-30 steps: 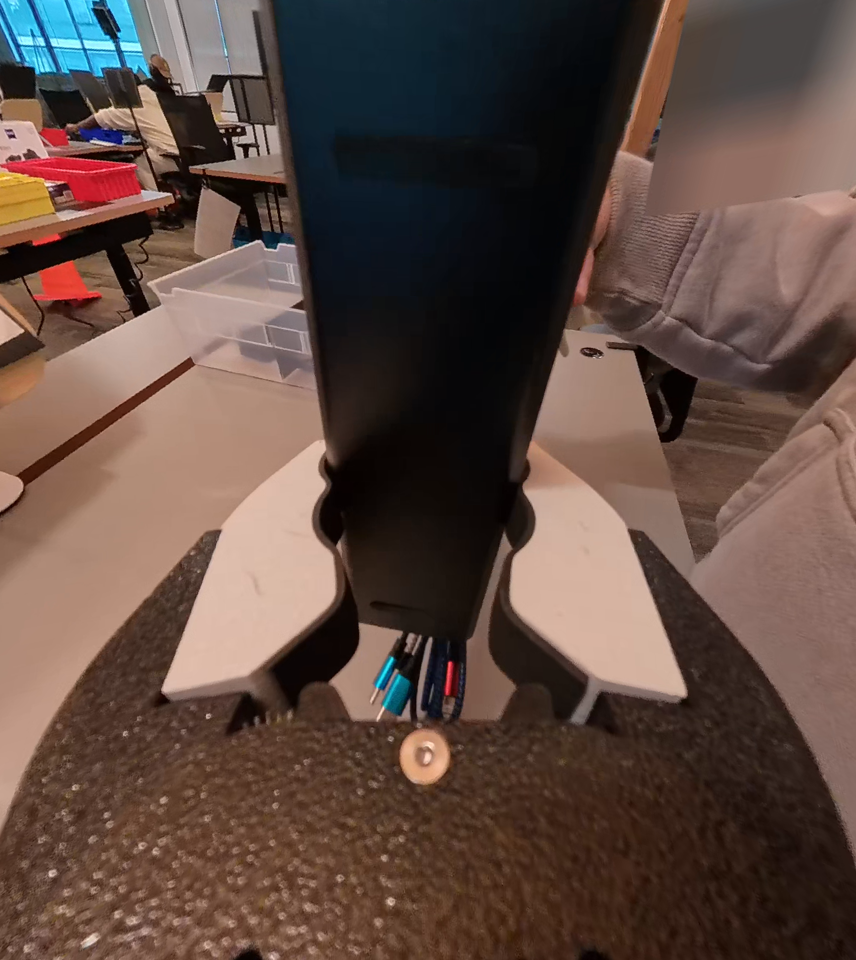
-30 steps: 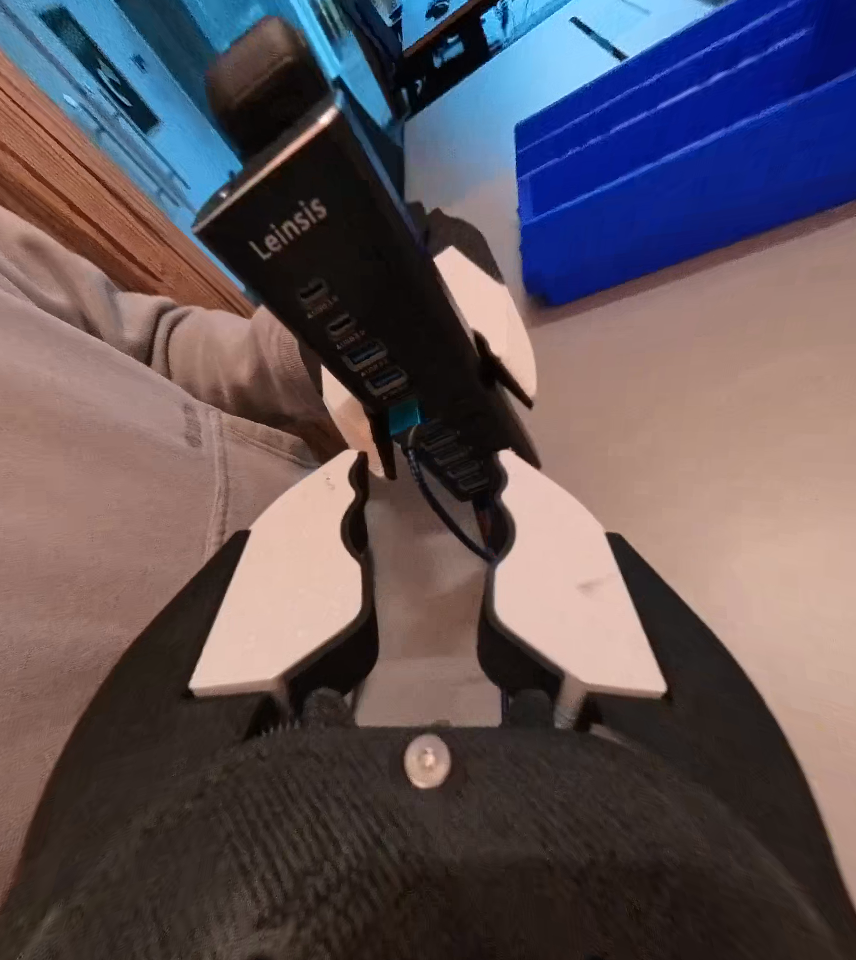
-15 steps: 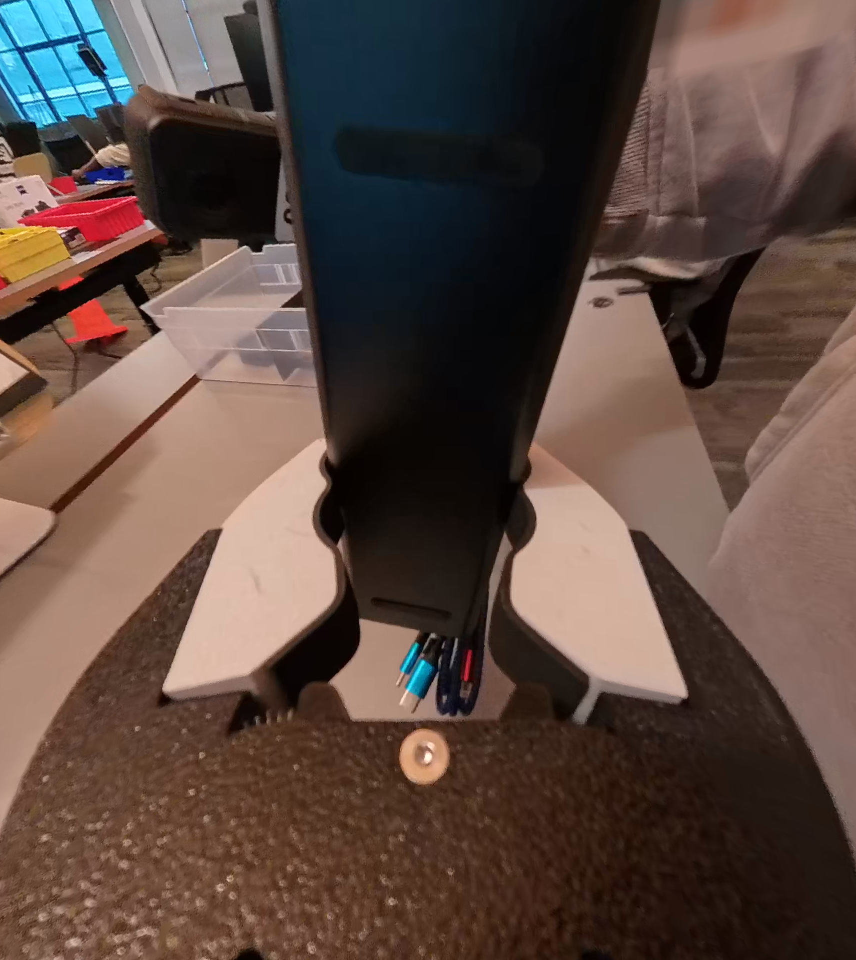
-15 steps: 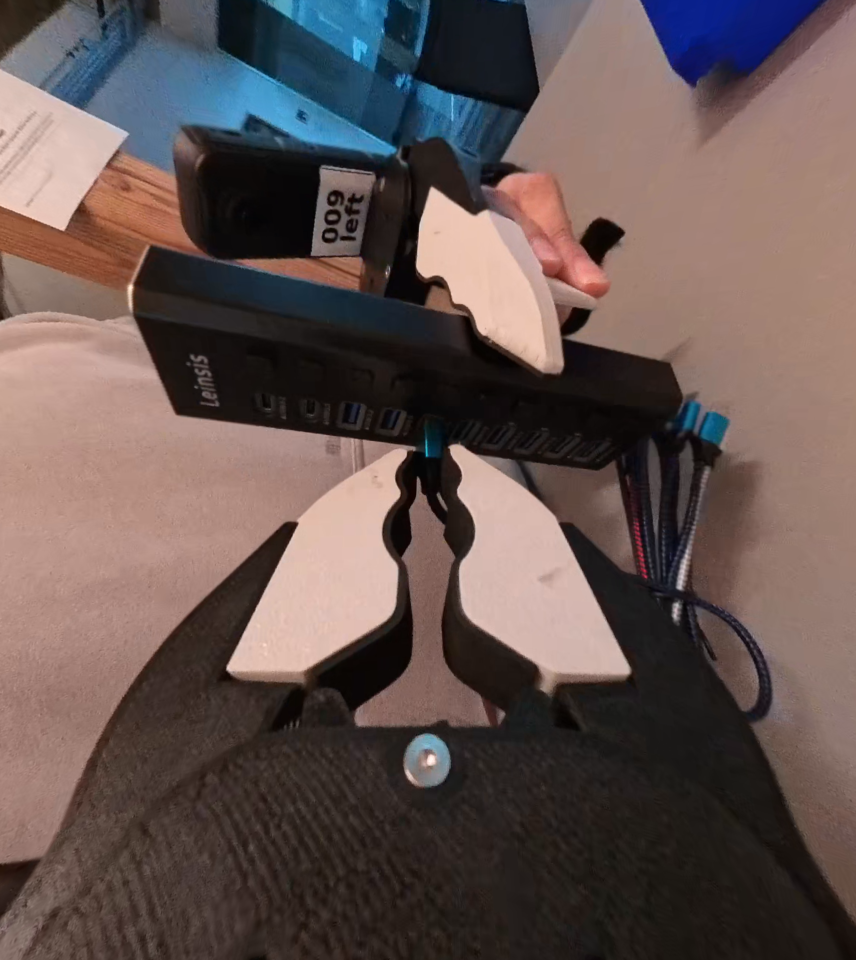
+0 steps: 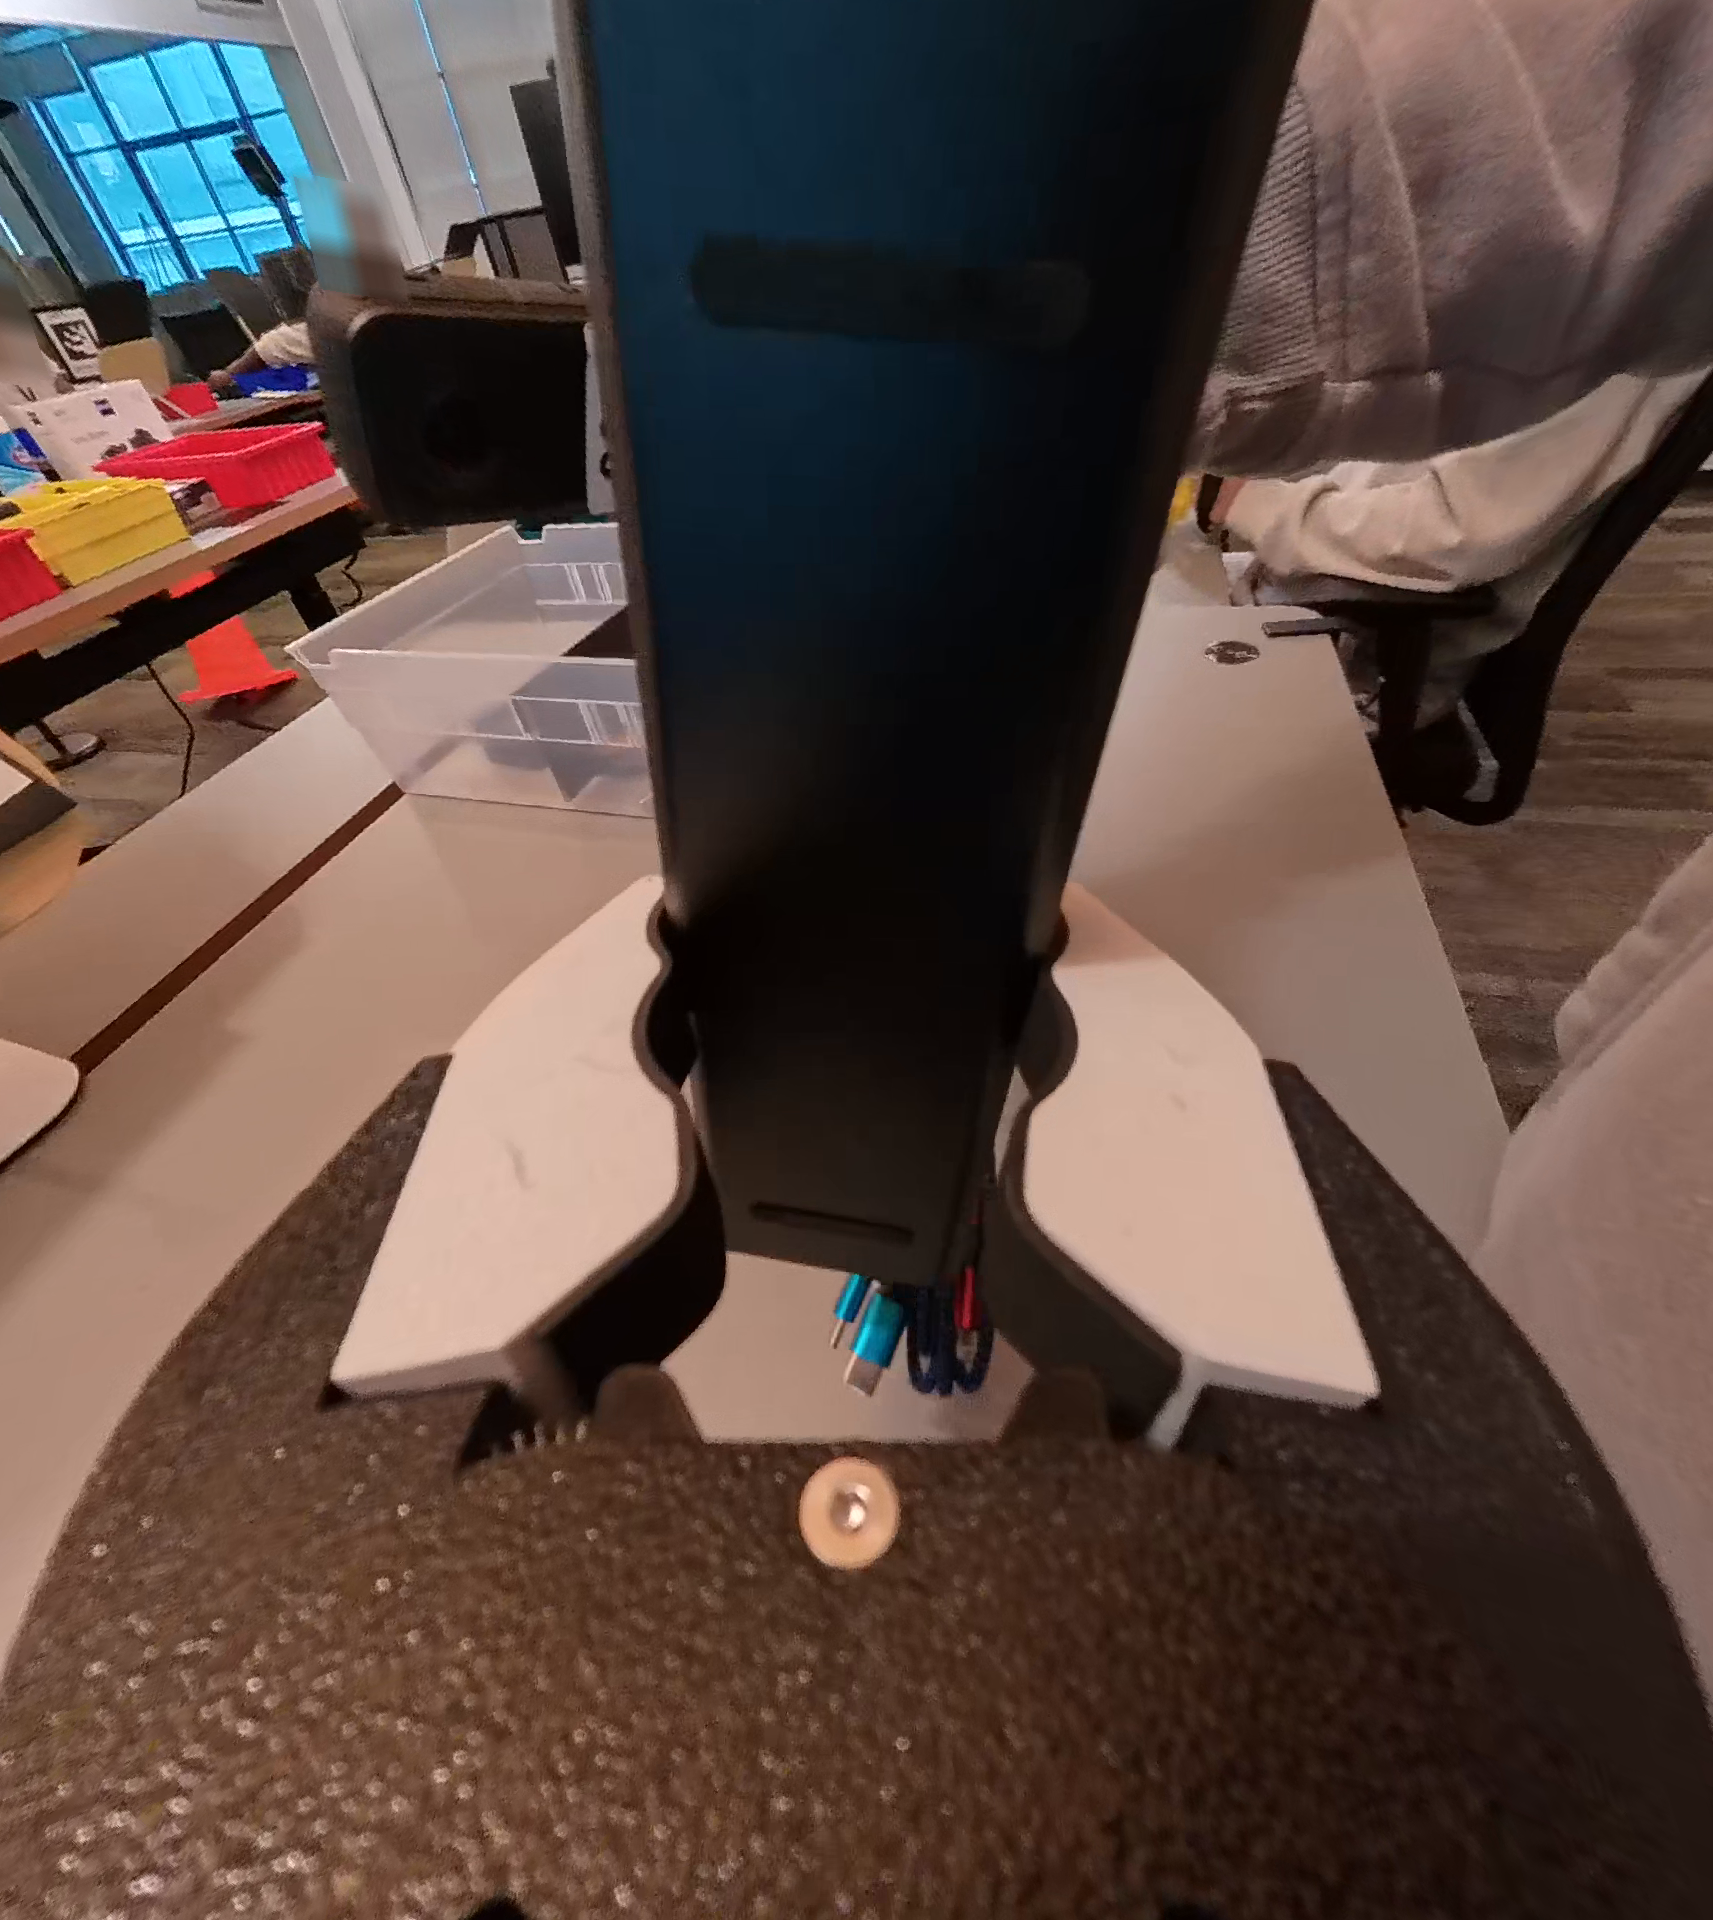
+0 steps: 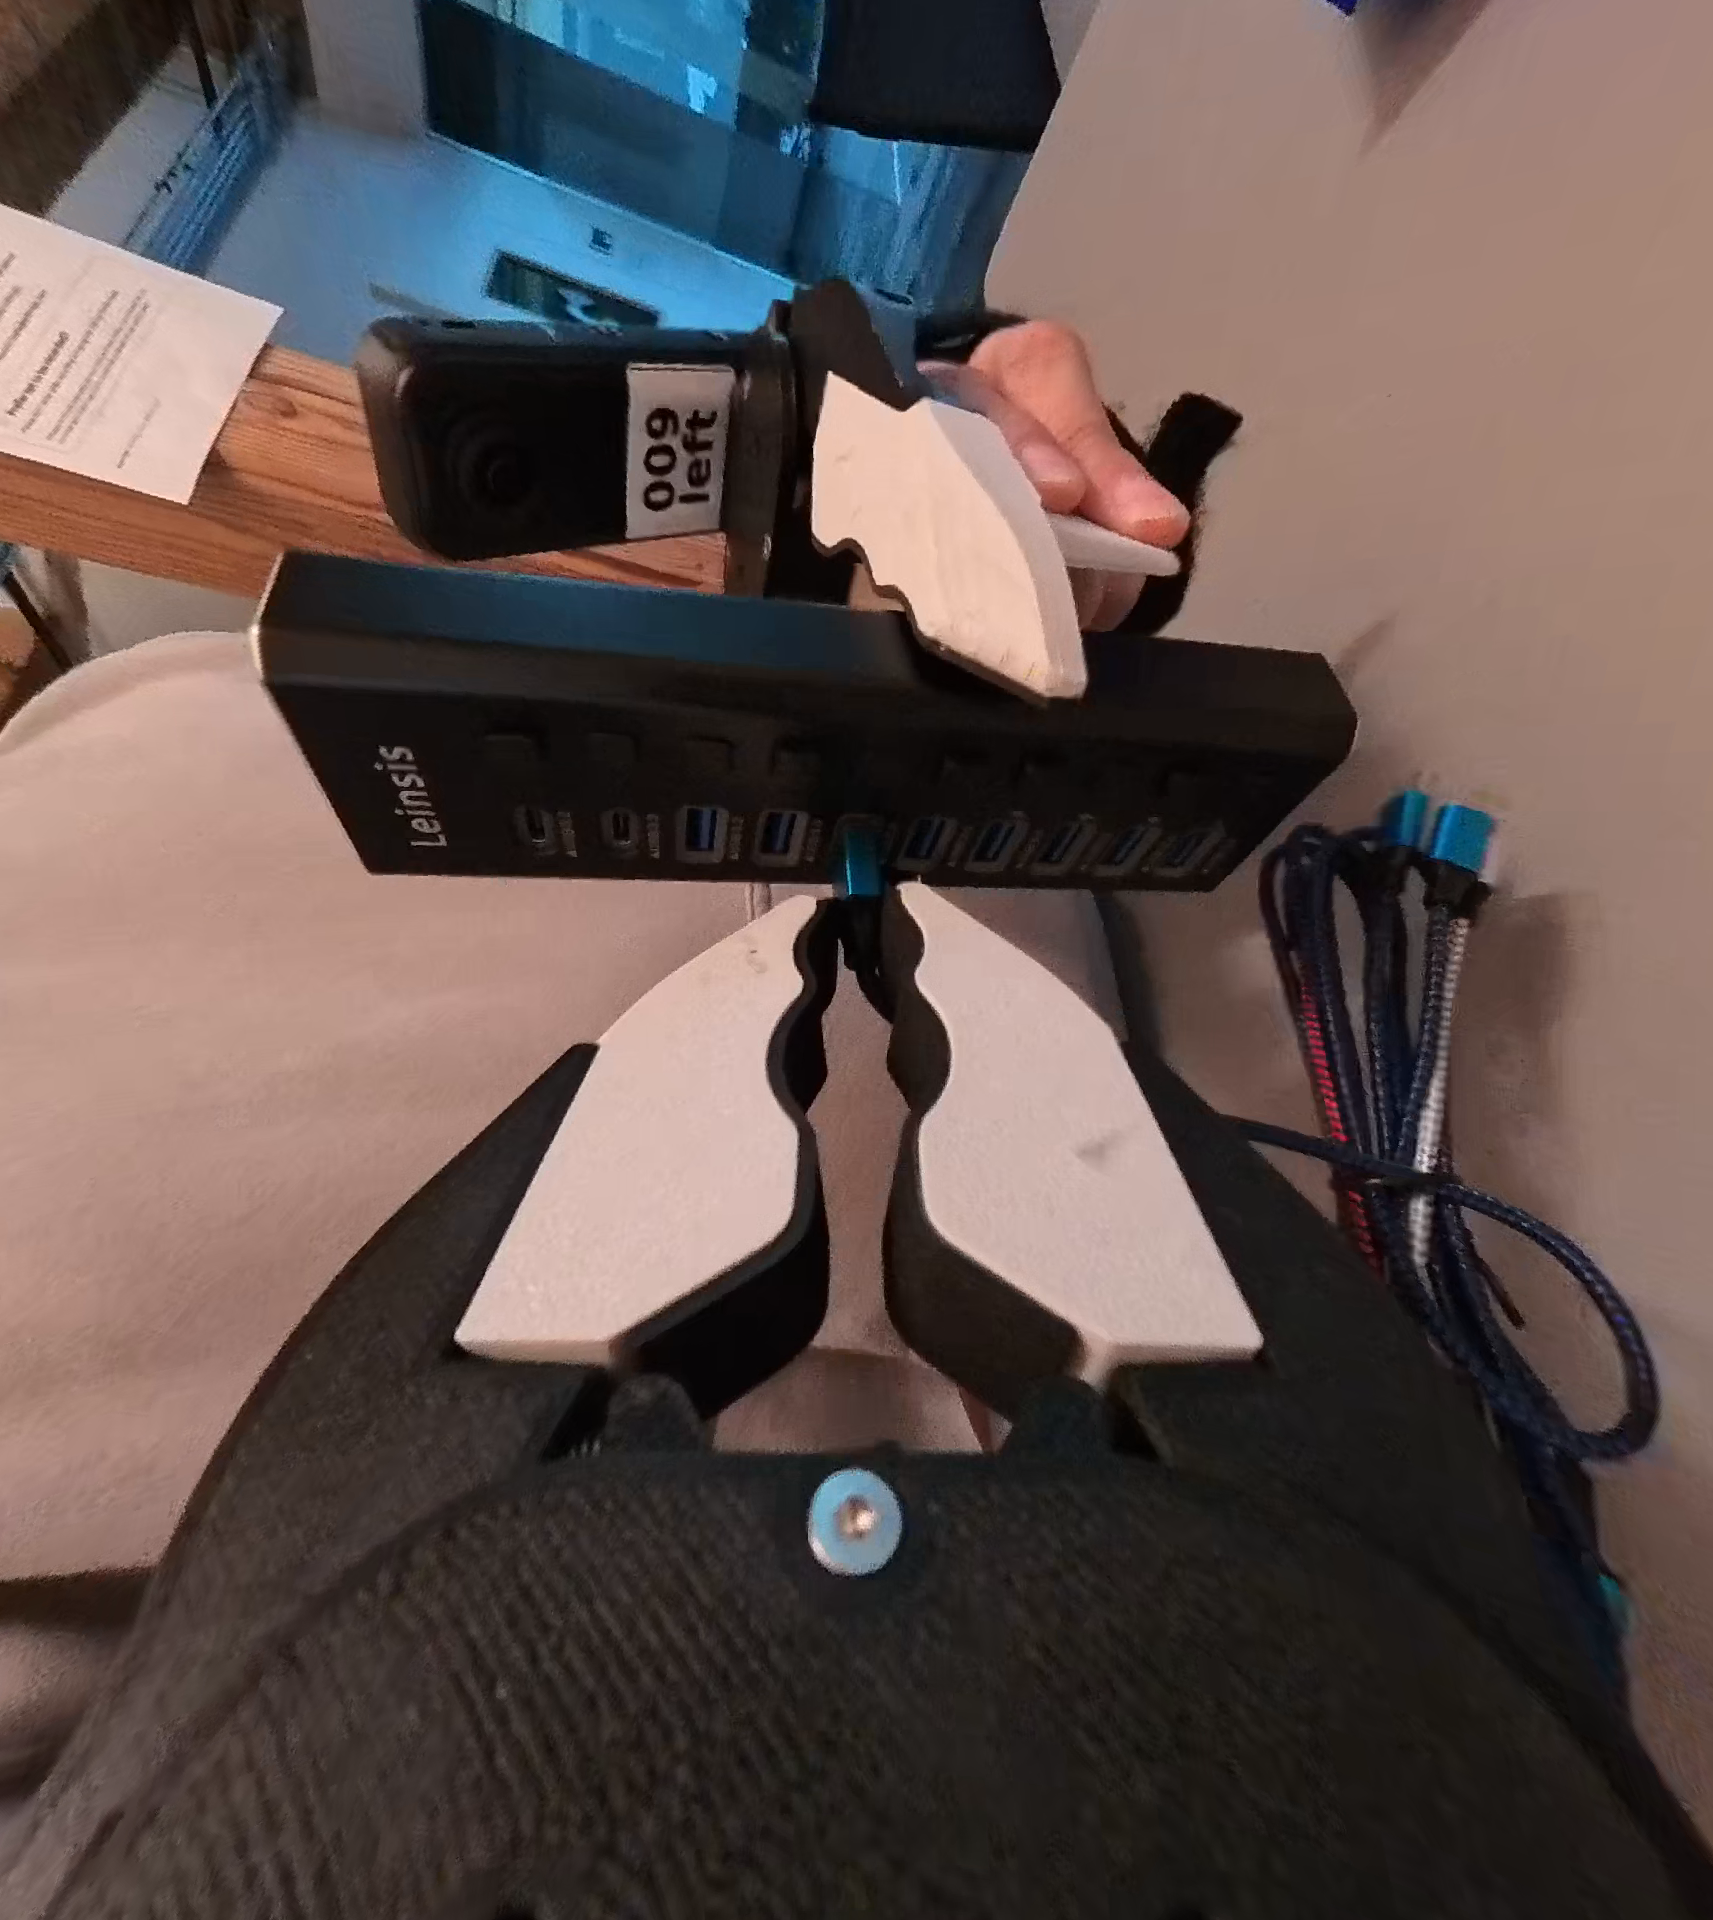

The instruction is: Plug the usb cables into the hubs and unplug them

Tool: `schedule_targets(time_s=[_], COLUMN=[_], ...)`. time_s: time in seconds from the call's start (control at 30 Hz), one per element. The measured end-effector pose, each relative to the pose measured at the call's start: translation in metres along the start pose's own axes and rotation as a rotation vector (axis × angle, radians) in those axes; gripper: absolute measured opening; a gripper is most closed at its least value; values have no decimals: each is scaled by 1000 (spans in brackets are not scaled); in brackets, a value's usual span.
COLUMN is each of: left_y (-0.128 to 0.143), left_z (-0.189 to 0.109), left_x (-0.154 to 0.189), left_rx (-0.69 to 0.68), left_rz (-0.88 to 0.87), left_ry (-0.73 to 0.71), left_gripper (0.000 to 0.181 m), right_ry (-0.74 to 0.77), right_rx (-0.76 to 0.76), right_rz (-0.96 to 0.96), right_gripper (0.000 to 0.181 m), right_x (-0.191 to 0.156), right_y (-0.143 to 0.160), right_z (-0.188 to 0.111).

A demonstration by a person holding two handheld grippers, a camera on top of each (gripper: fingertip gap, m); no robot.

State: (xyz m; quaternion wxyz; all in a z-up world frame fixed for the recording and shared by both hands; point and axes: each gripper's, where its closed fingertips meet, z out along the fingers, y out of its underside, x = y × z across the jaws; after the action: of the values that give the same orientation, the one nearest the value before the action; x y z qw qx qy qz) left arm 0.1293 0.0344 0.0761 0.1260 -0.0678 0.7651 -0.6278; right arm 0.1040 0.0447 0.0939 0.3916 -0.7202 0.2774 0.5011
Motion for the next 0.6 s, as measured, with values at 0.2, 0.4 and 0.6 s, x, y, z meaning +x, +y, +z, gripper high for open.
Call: schedule_targets(time_s=[0.2, 0.4, 0.6], left_y=[-8, -12, -4], left_z=[-1, -8, -7], left_x=[2, 2, 5], left_rx=[33, 68, 33], left_rz=[36, 9, 27], left_ry=[23, 35, 48], left_gripper=[61, 62, 62], right_ry=[-54, -113, -66], right_rx=[87, 240, 184], right_rz=[8, 97, 143], right_gripper=[8, 7, 8], right_x=[-4, -9, -4], right_y=[0, -6, -3], right_z=[-2, 5, 10])
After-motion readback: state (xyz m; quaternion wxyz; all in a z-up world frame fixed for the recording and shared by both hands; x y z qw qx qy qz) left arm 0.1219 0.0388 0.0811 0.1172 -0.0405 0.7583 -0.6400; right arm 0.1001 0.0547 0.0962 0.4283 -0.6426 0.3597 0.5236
